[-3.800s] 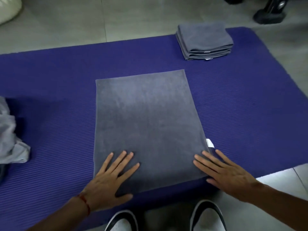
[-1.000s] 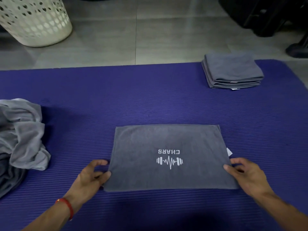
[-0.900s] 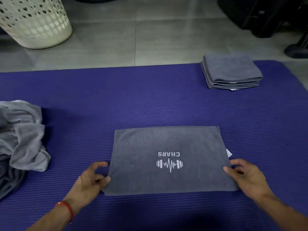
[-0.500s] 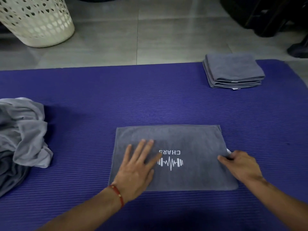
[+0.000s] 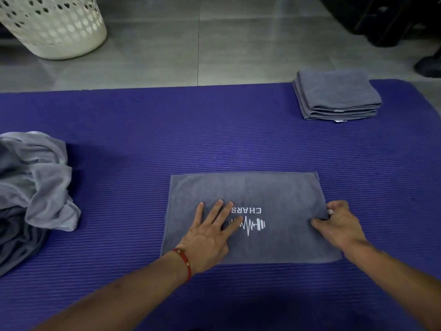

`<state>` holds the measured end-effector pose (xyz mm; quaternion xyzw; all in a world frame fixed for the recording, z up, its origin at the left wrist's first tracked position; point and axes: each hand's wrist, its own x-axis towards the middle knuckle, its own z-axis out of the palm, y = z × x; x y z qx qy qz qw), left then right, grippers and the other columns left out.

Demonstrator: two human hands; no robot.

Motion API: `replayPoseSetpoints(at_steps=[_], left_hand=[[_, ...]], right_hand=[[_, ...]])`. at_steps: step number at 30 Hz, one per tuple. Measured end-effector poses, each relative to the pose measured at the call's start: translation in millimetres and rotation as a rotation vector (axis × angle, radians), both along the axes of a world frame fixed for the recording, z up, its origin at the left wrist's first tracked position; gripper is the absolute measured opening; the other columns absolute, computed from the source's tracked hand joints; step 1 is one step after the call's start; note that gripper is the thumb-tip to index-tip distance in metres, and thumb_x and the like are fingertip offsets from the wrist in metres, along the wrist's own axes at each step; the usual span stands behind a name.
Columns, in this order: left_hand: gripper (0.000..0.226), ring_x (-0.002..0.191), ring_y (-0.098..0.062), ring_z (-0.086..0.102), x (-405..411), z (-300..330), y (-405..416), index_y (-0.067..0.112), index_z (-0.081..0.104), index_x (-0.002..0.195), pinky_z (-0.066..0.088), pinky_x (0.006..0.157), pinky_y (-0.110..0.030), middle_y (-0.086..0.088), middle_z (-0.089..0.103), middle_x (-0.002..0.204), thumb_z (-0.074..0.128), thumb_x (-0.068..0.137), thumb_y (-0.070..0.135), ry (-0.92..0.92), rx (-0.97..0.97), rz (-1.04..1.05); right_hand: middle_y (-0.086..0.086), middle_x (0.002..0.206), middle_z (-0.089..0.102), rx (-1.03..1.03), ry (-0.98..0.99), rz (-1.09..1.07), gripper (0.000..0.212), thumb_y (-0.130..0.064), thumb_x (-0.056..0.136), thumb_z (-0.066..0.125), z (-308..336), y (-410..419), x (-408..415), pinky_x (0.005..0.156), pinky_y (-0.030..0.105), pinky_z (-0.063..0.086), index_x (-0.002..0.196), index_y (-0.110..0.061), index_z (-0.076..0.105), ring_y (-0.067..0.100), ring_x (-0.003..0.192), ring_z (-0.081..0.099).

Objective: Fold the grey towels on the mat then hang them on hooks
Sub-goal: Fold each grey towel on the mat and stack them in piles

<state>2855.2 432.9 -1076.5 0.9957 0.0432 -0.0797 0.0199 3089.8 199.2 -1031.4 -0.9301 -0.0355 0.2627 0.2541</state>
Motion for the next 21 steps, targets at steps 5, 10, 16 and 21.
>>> replayPoseSetpoints(at_steps=[5, 10, 16, 21], left_hand=[[0.069, 0.154, -0.038, 0.011, -1.7, -5.7, -1.5, 0.024, 0.021, 0.159, 0.027, 0.111, -0.07, -0.016, 0.013, 0.167, 0.03, 0.093, 0.039, -0.044, 0.029, -0.003], [0.066, 0.152, -0.036, 0.02, -2.3, -5.1, 2.2, 0.026, 0.028, 0.157, 0.032, 0.11, -0.069, -0.014, 0.023, 0.165, 0.032, 0.093, 0.038, -0.083, 0.012, -0.027], [0.062, 0.146, -0.035, 0.037, 1.3, 1.3, 3.2, 0.027, 0.047, 0.147, 0.038, 0.107, -0.068, -0.012, 0.039, 0.158, 0.057, 0.087, 0.033, -0.099, -0.028, -0.009], [0.03, 0.107, -0.014, 0.066, 31.7, 58.4, -13.5, 0.028, 0.068, 0.119, 0.055, 0.093, -0.038, 0.007, 0.07, 0.118, 0.056, 0.093, 0.033, -0.32, -0.829, 0.45]], right_hand=[[0.005, 0.085, 0.073, 0.026, 0.03, -0.076, 0.023, -0.024, 0.076, 0.081, -2.4, 3.9, 2.9, 0.068, 0.036, 0.055, 0.092, -0.013, 0.067, 0.023, 0.078, 0.069], [0.004, 0.085, 0.073, 0.052, 0.084, -0.09, 0.018, -0.03, 0.082, 0.077, 4.7, 9.5, 4.1, 0.067, 0.036, 0.056, 0.088, -0.014, 0.071, 0.024, 0.079, 0.07], [0.012, 0.091, 0.076, 0.251, 0.125, -0.188, 0.029, -0.021, 0.084, 0.074, 19.0, 23.1, 1.6, 0.065, 0.035, 0.058, 0.106, -0.005, 0.064, 0.025, 0.075, 0.074], [-0.01, 0.094, 0.063, 0.29, -0.131, 0.207, 0.051, -0.019, 0.082, 0.079, 59.0, 58.5, -39.4, 0.067, 0.03, 0.048, 0.114, -0.032, 0.04, 0.011, 0.079, 0.065]])
